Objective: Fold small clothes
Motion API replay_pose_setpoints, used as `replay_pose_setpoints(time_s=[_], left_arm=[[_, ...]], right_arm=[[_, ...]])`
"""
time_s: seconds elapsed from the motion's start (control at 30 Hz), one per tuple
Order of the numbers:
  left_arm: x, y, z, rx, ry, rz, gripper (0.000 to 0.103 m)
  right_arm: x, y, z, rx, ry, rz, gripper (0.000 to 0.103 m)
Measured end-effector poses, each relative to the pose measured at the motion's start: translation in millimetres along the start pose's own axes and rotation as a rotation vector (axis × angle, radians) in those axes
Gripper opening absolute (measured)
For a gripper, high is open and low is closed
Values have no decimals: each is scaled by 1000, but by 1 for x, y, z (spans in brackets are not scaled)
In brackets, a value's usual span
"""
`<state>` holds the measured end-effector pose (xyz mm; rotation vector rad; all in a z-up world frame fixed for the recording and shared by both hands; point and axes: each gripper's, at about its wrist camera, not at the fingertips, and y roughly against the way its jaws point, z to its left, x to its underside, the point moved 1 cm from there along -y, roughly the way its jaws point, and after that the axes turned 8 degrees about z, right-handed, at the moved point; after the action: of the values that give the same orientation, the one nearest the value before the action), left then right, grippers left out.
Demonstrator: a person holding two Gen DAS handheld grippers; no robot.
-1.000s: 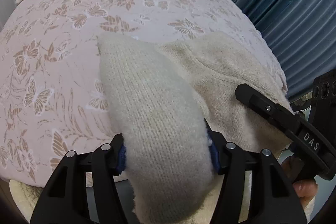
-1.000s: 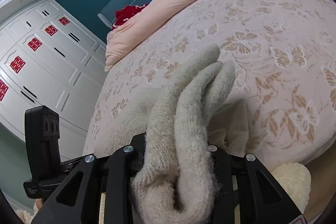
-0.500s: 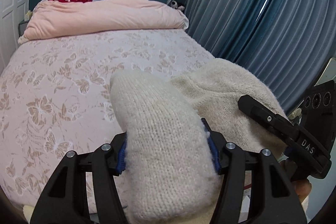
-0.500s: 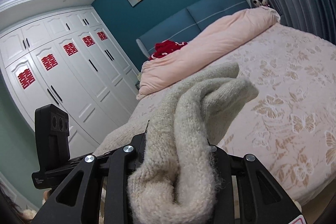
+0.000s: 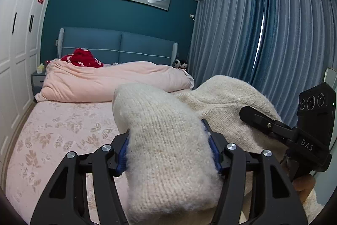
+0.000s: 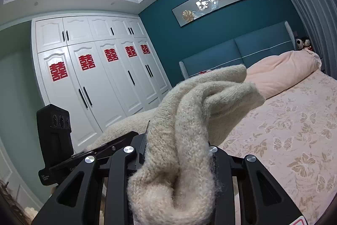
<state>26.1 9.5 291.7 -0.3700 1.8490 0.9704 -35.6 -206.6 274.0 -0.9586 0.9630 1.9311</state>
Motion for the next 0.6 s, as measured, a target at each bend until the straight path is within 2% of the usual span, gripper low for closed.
replay_pose_setpoints(time_s=[0.07, 0.1, 0.17, 0.2, 0.27, 0.33, 0.37, 0.4, 0.47, 0.53, 0.57, 0.6], left_arm=[[12, -4, 20, -33, 10, 17, 60], [23, -11, 32, -49, 27, 42, 63], [58, -30, 59, -85, 70, 111, 66], [86, -44, 76, -112, 113, 154, 71], [147, -65, 106, -153, 184, 248, 74], [216, -85, 137, -229, 266, 410, 74], [248, -88, 151, -258, 319, 487, 73], [272, -84, 162, -254, 382, 527, 73], [301, -74, 179, -223, 498, 552, 74], [303, -66, 192, -177, 598, 525, 75], [298, -67, 200, -158, 630, 505, 81], [290, -70, 205, -139, 651, 483, 88]], right_arm=[[12, -19, -6, -18, -36, 40, 31], [25, -32, -15, -25, -69, 78, 36], [64, -61, -41, -13, -150, 172, 41], [93, -77, -58, 19, -195, 231, 43], [164, -108, -96, 110, -320, 384, 47], [238, -122, -130, 204, -466, 540, 47], [268, -117, -142, 234, -529, 577, 47], [288, -110, -150, 253, -563, 594, 47], [303, -97, -159, 296, -582, 607, 51], [296, -95, -167, 328, -566, 595, 63], [281, -104, -174, 311, -565, 558, 75], [275, -114, -178, 283, -570, 555, 82]])
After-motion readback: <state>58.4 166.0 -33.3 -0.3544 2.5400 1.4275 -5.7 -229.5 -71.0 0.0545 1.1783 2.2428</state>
